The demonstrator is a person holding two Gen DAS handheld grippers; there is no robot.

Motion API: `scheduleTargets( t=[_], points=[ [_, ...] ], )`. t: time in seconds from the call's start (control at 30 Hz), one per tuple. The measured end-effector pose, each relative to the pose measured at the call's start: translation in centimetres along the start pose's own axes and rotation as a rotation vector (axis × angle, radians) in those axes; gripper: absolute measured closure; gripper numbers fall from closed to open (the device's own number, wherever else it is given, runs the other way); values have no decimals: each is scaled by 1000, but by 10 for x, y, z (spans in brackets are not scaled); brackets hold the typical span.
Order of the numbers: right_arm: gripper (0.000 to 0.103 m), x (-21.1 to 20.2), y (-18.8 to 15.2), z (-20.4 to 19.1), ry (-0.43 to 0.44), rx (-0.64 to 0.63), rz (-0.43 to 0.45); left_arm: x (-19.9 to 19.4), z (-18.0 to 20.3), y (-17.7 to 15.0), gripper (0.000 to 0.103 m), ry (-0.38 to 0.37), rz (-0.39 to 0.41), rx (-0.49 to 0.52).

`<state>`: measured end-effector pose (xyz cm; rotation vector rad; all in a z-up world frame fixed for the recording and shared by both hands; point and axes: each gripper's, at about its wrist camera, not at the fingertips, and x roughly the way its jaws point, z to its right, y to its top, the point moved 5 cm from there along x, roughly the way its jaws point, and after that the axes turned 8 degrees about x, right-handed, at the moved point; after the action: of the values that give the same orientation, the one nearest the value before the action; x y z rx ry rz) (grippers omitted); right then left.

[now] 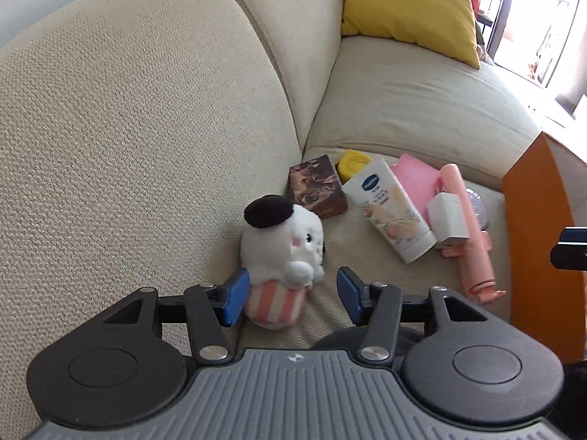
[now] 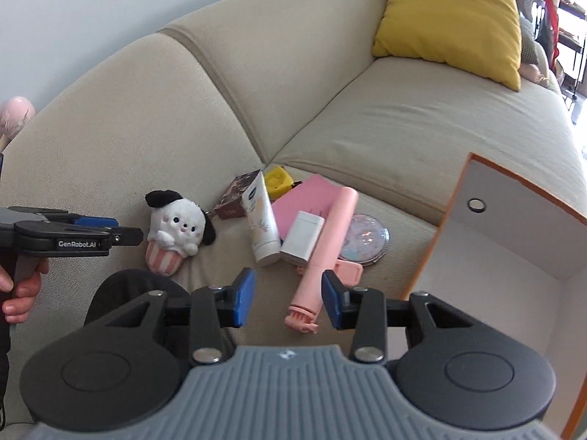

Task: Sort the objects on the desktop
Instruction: 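Grasp the white plush dog with the left gripper while the right grasps the Vaseline tube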

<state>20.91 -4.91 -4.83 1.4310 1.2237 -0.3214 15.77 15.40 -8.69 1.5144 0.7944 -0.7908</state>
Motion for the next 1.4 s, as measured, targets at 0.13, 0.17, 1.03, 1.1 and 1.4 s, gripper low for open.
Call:
scheduleTargets(
  t=[0.13,0.17,1.03,1.1,1.4],
  points=[
    [60,28,4,-13,7,-24,-48,26,-10,0,39,-6,-31,-14],
    [60,34,5,-14,4,-30,-58,31,-11,0,39,3,-37,-14],
    [60,175,76,-35,35,-174,-218,82,-2,19,41,-16,-51,98],
    [60,182,79,-36,46,-175,-225,85,0,20,41,-10,-50,105],
    [85,162,69,-45,81,-196,-227,66,-3,16,44,-33,-57,86]
  ],
)
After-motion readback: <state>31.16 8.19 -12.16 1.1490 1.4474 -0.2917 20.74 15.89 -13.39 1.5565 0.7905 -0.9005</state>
